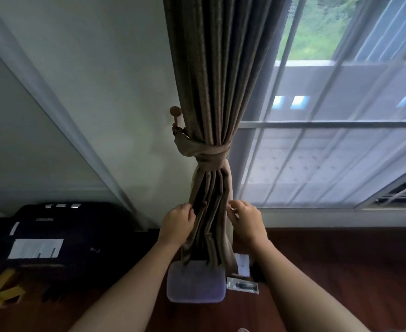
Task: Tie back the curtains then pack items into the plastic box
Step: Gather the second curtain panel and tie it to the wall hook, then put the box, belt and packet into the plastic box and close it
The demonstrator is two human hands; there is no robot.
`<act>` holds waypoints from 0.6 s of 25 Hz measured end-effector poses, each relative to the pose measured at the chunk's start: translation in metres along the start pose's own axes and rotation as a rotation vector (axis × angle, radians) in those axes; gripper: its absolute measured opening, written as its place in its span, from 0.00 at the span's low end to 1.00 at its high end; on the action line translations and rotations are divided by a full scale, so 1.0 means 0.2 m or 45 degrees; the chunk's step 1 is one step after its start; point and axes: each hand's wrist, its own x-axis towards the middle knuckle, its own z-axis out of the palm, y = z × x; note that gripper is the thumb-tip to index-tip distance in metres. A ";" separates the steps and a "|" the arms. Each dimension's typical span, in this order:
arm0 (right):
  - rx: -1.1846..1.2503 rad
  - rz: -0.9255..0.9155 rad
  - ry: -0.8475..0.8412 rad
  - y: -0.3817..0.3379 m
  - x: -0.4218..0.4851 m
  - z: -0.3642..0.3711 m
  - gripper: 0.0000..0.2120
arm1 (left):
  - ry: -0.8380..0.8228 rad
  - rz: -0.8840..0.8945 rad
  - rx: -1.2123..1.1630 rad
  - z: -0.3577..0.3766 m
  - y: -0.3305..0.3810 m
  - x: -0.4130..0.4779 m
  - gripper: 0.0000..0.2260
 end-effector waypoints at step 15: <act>-0.094 0.146 -0.407 0.43 -1.08 0.17 0.19 | -0.225 -0.536 -0.007 0.27 0.07 -0.94 0.20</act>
